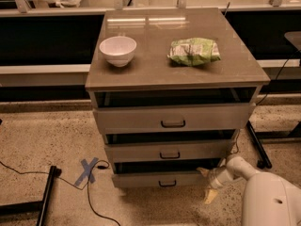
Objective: Open bottom drawer
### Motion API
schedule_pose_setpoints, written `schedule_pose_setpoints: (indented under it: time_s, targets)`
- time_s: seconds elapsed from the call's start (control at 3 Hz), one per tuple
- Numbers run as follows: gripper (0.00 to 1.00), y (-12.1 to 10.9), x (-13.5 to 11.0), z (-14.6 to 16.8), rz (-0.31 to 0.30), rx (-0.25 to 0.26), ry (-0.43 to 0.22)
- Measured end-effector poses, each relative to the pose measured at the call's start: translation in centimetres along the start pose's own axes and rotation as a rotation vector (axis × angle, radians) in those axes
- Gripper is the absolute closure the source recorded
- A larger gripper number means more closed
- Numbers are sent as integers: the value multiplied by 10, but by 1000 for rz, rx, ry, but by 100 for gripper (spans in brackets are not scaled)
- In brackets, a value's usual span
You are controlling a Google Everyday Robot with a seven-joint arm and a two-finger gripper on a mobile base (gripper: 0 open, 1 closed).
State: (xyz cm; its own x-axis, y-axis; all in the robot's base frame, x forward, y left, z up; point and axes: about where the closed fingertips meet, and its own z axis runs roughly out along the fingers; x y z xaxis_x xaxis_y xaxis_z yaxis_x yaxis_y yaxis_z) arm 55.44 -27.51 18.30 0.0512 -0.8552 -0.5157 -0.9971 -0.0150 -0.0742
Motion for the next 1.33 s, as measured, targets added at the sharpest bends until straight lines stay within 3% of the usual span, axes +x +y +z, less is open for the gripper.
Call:
schedule_pose_setpoints:
  time_s: [0.67, 1.0, 1.33]
  targets:
    - [10, 55, 12, -28, 22, -58, -14]
    - [0, 60, 12, -26, 25, -65, -17]
    - [0, 55, 10, -28, 24, -66, -27]
